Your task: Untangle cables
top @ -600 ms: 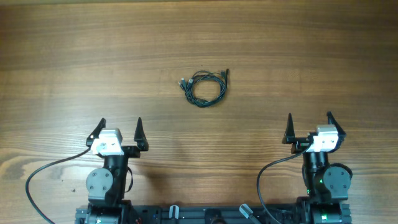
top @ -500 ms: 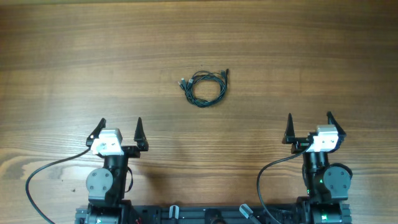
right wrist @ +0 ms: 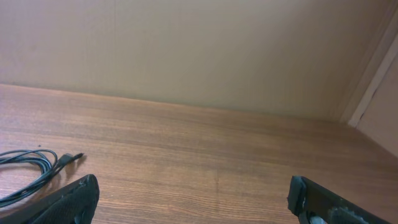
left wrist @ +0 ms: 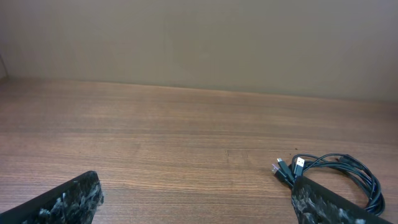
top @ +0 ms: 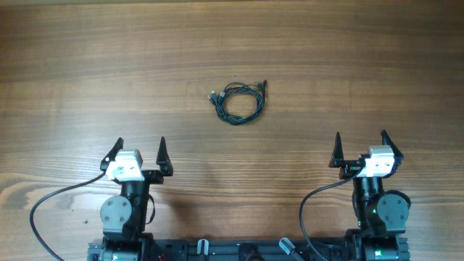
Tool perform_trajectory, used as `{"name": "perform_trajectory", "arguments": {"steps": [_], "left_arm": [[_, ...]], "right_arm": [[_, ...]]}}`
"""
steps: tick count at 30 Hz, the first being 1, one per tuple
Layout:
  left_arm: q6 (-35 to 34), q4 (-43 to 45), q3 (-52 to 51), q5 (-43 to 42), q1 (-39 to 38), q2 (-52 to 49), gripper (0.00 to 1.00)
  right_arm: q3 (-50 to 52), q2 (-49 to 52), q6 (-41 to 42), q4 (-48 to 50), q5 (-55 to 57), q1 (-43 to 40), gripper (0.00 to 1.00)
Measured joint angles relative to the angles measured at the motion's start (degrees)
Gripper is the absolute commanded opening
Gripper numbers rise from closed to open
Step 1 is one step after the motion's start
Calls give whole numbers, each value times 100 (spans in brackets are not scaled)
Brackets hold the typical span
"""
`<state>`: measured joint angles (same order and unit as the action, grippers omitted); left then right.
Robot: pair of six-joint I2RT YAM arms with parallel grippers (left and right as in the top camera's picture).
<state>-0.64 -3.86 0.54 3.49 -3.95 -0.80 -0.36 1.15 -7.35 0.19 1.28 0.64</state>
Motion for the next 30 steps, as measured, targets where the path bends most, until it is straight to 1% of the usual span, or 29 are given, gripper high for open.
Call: {"name": "perform_trajectory", "arguments": {"steps": [27,30], "left_arm": [[0,0,0,2,0,0,100],[-4,0,0,-24,0,0,100]], "right_arm": [[0,0,0,0,0,0,100],[0,0,109,-4,-61,0,100]]}}
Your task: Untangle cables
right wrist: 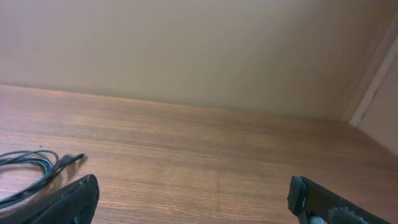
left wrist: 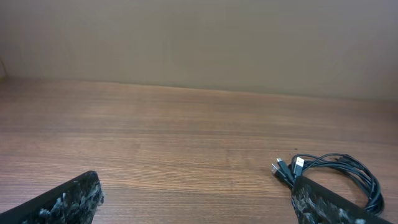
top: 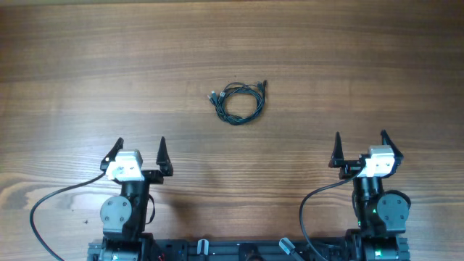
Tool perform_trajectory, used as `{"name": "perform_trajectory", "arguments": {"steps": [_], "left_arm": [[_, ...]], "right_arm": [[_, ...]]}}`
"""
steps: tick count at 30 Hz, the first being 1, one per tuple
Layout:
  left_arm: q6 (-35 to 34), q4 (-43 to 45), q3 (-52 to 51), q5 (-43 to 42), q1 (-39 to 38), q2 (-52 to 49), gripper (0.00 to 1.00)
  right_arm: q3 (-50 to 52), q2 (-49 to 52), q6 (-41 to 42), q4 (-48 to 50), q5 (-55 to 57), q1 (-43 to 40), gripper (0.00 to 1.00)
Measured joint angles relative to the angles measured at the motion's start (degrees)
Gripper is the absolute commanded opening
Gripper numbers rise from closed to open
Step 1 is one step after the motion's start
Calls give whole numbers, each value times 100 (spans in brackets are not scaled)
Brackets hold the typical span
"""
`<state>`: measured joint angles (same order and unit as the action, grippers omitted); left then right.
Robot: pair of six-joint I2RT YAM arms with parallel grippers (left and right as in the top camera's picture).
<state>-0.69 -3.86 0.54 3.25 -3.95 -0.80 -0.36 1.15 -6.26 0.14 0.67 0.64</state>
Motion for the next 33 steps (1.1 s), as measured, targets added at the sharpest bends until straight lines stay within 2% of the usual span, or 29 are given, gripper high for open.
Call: {"name": "perform_trajectory", "arguments": {"steps": [4,9,12,16,19,24,30,33], "left_arm": [[-317,7,0,-505,0,0,100],[-874,120,0,-1552,0,0,100],[-1449,149,0,-2190,0,0,100],[-2026,-105,85,-2649,0,-68,100],[-2116,-1161,549,-2820,-2,-481,100],[-1954,-1969,2382,-2813,0,-2017,100],[-1886,-3790,5191,-2855,0,-4393,100],[-1873,-4017,5654,-3049,0,-5171,100]], "right_arm": [[0,9,1397,-11,-306,0,100],[0,444,4352,39,-837,-2,100],[0,894,5403,153,-1480,0,100],[-9,1272,5331,330,-2295,-7,99],[-262,1764,4806,-85,-3036,-7,99],[-2151,2824,3788,-1628,-3521,-7,100],[-4588,4334,3016,-3797,-3832,-4,100],[-4876,4778,2887,-4240,-3858,-7,100]]}}
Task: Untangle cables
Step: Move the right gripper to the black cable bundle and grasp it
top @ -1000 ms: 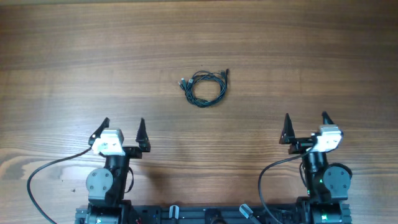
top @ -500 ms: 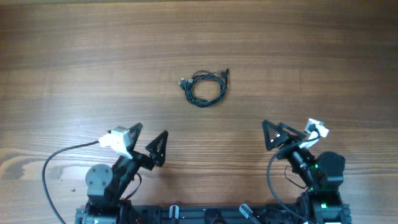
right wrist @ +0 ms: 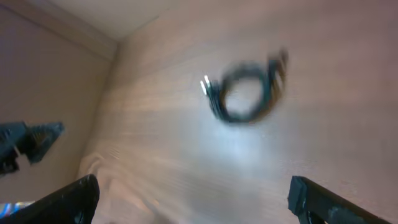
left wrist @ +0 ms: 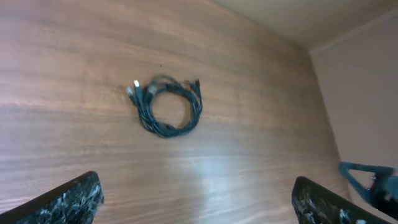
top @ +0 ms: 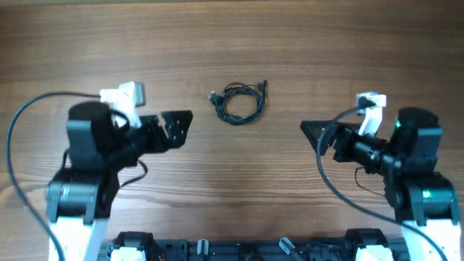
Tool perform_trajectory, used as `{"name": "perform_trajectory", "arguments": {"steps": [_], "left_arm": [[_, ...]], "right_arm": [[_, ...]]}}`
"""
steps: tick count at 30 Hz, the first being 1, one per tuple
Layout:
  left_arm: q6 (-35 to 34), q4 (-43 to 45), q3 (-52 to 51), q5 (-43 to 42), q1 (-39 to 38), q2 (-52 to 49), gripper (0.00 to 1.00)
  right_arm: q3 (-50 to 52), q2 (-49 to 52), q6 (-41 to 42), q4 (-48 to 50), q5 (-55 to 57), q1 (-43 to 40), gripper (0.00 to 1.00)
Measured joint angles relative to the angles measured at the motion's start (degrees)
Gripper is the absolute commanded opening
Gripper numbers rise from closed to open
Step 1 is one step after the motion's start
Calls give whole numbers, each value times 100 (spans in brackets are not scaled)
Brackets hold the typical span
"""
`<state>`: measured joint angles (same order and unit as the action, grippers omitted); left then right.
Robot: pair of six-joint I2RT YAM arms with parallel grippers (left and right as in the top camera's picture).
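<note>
A small bundle of thin black cables [top: 239, 101] lies coiled on the wooden table [top: 232, 181], its plugs sticking out at the upper left and upper right. The left wrist view shows the coil [left wrist: 166, 106] from above, and the right wrist view shows it [right wrist: 245, 93] blurred. My left gripper [top: 180, 125] hangs open to the left of the coil and points toward it. My right gripper [top: 314, 132] hangs open to the coil's right, facing it. Neither gripper holds or touches anything. The left fingers [left wrist: 62, 199] and right fingers [right wrist: 329, 199] stand wide apart.
Bare wood surrounds the coil on all sides. A beige wall [left wrist: 367, 74] borders the table. The opposite arm's gripper shows at the edge of each wrist view, the right one [left wrist: 373, 180] and the left one [right wrist: 31, 140].
Both arms have left their low places at the table's near edge. They are now raised and turned inward, one on each side of the coil. Both grippers remain open, and the cables lie unmoved.
At both earlier moments the two arms sat still at the near edge, grippers open, with the coil untouched in the middle of the table. Now both grippers hang above the table, flanking the coil.
</note>
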<state>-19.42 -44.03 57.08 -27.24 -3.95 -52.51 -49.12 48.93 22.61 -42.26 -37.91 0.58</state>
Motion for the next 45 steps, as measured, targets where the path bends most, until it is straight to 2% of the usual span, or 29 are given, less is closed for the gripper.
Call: {"name": "perform_trajectory", "arguments": {"steps": [4,7,11,13,16,23,30,36,41,45], "left_arm": [[24,-105,22,-492,0,-828,99],[129,-468,155,-629,0,-1298,100],[341,-1187,1010,-289,-20,-1906,100],[391,-1351,1373,114,-94,-2006,100],[415,-1381,1451,439,-127,-2011,100],[433,-1167,1453,647,-127,-2063,100],[433,-1143,1453,669,-127,-2149,100],[431,-1123,1453,837,-127,-2149,100],[433,-1123,1453,863,-127,-2149,100],[431,-1128,1453,881,-125,-2149,100]], "right_arm": [[0,813,-450,-212,-20,79,99],[-173,1488,-807,-608,92,459,100],[-1517,2721,-1200,-1722,1121,1425,100],[-2070,3215,-1294,-1764,1569,1827,100],[-2251,3663,-1392,-1390,1792,2135,100],[-2271,4218,-2022,575,1563,2610,100],[-2284,5200,-2297,863,1510,3104,99],[-2284,5589,-2839,1327,1871,3115,100],[-2291,5589,-3187,2232,2326,3115,93],[-2295,5735,-3161,2632,2312,3115,88]]}}
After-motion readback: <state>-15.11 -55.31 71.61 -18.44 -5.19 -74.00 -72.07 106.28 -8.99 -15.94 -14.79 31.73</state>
